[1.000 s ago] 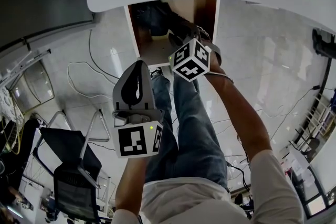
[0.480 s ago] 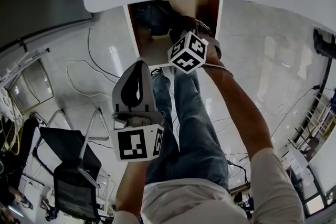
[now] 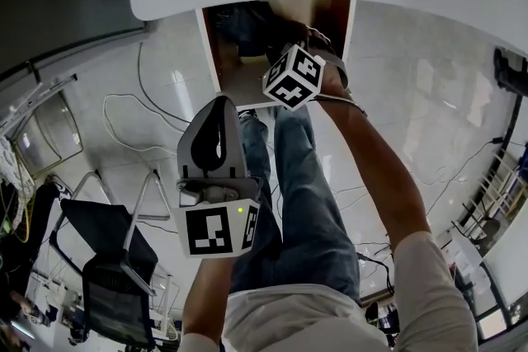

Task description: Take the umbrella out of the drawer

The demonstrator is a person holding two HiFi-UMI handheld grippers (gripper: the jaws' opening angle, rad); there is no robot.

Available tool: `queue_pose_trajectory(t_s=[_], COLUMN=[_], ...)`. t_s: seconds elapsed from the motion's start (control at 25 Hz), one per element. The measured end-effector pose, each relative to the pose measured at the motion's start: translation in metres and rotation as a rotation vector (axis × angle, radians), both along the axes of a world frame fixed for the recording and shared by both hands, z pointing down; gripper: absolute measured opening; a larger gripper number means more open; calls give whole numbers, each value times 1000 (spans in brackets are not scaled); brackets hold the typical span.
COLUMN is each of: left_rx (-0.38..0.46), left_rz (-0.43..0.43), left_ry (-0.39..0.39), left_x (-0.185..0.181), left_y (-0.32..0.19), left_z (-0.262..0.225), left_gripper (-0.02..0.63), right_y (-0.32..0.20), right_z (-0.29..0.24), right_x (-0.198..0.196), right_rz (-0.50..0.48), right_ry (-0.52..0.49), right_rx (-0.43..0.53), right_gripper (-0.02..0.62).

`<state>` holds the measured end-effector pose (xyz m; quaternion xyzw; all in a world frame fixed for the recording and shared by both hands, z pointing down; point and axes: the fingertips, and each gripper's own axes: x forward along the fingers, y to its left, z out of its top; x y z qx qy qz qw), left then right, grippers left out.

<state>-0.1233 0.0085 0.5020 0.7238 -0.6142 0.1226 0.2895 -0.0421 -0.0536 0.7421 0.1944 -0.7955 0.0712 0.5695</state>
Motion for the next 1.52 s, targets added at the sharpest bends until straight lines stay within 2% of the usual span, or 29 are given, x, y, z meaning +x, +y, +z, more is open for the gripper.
queue_pose_trajectory(t_s=[0.2,0.76,1.12,1.52], left_rx=[2,-11,-11,-10], left_rz=[0,-18,-25,-32], left_ry=[6,16,18,23], left_x=[2,0,0,3], left_y=[-1,0,-3,-1], left_z=[-1,7,11,11], left_gripper=[17,17,17,17], right_y=[-1,-7,-9,-11], right_z=[7,19,28,24], right_x=[-1,-6,-5,-3], right_rz=[-33,-40,-60,-44], right_ry=[28,44,85,64], right_rx=[9,3,40,36], right_gripper=[285,305,305,265])
